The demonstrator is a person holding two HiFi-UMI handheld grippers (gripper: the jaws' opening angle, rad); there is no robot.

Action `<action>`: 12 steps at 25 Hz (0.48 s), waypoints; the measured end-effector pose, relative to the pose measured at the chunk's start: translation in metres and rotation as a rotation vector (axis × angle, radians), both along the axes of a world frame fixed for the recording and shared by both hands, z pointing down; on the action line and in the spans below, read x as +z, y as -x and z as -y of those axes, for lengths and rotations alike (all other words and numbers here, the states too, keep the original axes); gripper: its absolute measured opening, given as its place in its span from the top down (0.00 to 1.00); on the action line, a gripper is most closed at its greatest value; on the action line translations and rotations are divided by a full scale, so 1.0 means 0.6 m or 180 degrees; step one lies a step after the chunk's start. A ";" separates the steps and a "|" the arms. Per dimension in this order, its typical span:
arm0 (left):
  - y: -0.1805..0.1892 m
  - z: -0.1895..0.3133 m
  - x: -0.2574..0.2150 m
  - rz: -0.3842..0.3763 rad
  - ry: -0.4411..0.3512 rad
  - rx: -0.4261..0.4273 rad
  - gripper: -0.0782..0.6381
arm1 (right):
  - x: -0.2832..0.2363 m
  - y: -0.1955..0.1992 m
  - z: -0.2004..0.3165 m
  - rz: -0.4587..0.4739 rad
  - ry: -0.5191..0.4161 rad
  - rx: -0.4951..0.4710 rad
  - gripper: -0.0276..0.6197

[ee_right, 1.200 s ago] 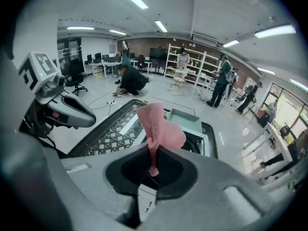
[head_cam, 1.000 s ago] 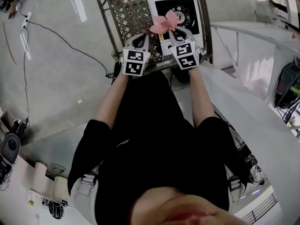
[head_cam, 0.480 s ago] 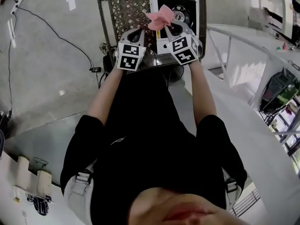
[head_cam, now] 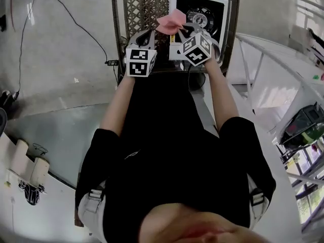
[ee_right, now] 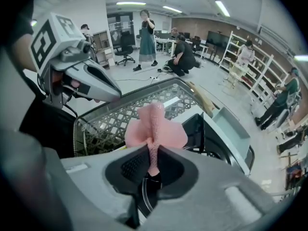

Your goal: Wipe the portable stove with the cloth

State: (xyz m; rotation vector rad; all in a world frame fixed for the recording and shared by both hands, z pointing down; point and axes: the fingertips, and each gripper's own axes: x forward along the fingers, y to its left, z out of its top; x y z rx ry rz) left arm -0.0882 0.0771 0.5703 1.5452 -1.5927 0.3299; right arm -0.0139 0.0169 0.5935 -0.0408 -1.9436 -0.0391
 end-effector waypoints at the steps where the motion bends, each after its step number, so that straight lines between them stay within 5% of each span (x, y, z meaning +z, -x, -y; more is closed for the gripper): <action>1: -0.005 -0.003 0.001 0.0014 0.0030 -0.0007 0.89 | 0.004 -0.005 -0.002 -0.0002 0.0035 -0.0020 0.90; 8: -0.011 0.025 0.005 0.0101 0.0092 -0.0095 0.89 | 0.017 -0.004 0.001 0.0171 0.0136 -0.0072 0.81; 12: -0.022 0.041 0.006 0.0113 0.0107 -0.0093 0.89 | 0.020 -0.008 0.007 0.0220 0.0164 -0.0072 0.88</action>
